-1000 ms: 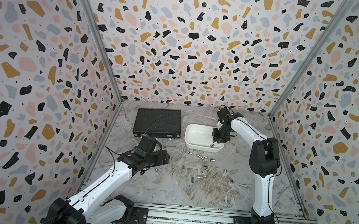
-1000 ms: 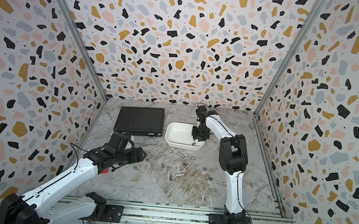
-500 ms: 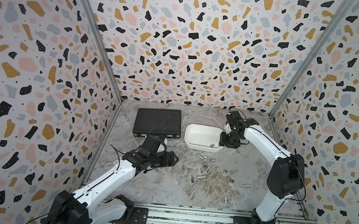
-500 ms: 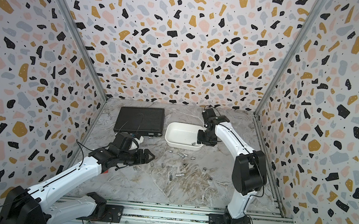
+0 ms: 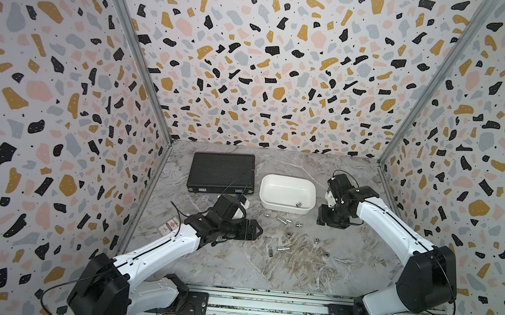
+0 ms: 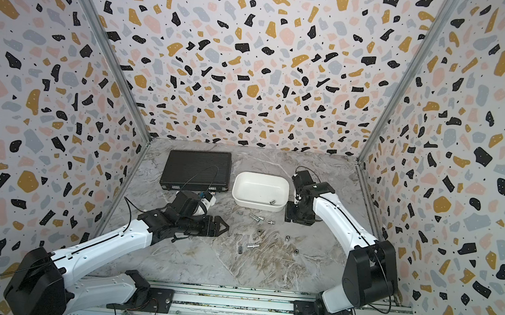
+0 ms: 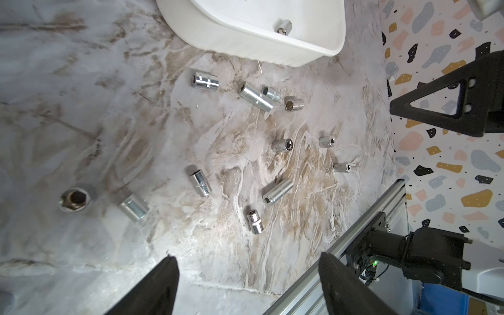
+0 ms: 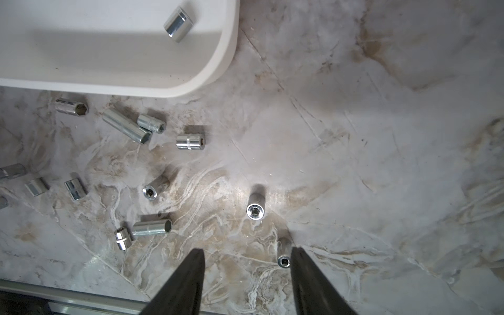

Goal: Put the socket on the desktop into the storage box
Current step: Pick up the socket head at the center of the board.

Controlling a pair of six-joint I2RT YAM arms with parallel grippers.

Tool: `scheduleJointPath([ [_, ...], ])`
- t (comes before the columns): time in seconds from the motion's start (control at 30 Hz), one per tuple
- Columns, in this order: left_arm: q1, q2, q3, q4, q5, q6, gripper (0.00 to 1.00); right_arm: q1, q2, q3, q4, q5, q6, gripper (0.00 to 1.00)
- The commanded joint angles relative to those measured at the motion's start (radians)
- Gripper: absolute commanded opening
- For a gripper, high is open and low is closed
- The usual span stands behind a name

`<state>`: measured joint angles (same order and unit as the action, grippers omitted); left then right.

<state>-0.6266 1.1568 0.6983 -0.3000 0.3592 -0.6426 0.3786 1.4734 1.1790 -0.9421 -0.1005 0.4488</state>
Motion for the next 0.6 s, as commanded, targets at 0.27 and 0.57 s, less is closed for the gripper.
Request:
scheduleJointPath([
  [0.27, -0.092, 0.050, 0.039, 0.085, -0.018, 0.009, 0.84, -0.018, -0.130, -0.192, 0.006, -0.035, 0.040, 0.56],
  [0.57, -0.114, 0.076, 0.052, 0.092, -0.031, 0.011, 0.84, -0.018, -0.141, -0.299, 0.027, -0.033, 0.063, 0.56],
])
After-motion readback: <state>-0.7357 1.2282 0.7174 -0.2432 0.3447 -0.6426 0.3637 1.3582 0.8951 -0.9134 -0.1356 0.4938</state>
